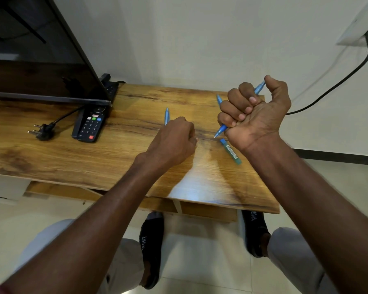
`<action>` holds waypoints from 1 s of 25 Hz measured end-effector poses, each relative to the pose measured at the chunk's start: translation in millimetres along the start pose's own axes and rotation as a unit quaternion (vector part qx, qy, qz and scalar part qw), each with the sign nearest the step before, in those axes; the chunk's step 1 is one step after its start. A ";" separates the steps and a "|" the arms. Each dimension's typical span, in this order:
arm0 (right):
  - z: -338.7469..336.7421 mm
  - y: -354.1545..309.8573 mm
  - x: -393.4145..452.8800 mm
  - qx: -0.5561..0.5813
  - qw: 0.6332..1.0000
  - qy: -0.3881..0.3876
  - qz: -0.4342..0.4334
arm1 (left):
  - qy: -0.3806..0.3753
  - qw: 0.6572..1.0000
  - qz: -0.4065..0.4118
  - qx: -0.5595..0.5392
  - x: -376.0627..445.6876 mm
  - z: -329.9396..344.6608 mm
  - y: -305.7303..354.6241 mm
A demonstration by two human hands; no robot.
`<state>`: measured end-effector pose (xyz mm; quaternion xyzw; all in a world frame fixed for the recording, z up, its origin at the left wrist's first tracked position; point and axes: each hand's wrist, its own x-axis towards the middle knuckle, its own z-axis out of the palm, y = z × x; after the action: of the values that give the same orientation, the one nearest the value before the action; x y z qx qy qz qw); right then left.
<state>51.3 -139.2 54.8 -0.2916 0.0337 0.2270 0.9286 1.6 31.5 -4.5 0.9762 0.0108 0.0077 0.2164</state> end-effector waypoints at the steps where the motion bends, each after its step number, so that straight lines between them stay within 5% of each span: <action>1: 0.0 -0.3 -0.1 -0.001 1.000 0.001 -0.002 | 0.001 1.000 0.000 0.001 0.1 0.4 0.0; 25: 2.8 -0.6 0.3 0.017 1.000 0.008 0.010 | -0.008 1.000 0.000 -0.001 -2.6 -2.8 2.7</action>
<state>51.6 -138.0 57.4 -0.2771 0.0476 0.2331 0.9309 -1.0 30.2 -0.8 0.9761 0.0094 0.0001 0.2172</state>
